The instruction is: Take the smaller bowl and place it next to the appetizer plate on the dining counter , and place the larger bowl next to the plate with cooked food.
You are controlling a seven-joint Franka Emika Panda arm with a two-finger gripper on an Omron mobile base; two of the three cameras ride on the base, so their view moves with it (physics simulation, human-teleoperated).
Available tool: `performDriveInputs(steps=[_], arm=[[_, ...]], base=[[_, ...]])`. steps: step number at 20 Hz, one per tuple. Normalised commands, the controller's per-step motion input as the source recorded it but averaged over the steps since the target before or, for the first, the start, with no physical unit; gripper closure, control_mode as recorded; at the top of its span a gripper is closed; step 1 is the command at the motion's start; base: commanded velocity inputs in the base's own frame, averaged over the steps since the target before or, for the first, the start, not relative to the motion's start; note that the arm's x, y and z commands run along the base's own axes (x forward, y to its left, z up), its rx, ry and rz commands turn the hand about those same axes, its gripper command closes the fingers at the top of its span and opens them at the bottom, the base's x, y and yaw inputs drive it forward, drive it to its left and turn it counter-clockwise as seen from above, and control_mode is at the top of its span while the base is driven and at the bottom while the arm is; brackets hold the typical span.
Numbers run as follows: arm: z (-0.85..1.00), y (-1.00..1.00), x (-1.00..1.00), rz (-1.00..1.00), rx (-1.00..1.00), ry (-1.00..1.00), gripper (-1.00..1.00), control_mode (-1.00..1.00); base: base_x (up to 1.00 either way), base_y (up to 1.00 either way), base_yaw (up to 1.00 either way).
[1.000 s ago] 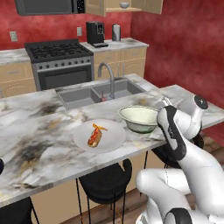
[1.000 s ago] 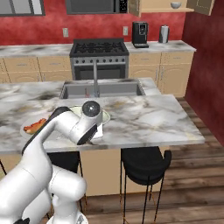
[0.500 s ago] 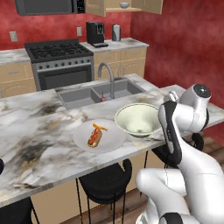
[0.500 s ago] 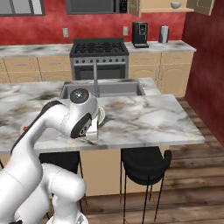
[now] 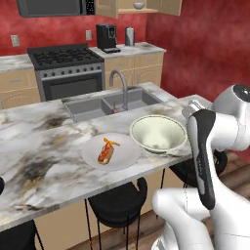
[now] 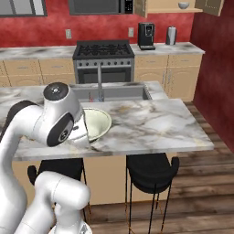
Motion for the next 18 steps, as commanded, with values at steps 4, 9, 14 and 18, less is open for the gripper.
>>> performDriveInputs(steps=[4,9,14,18], arm=[[0.9,0.39,-0.58,0.26,-0.19,-0.09,-1.0,-1.0],[0.85,0.06,-0.41,0.11,-0.27,-0.06,-1.0,-1.0],[0.46,-0.03,-0.21,0.0,-0.18,-0.02,-1.0,1.0],[0.0,0.0,0.0,0.0,0.0,0.0,-1.0,1.0]], base=[[0.0,0.0,0.0],[0.0,0.0,0.0],[-0.09,-0.02,0.0],[-0.66,-0.48,0.01]])
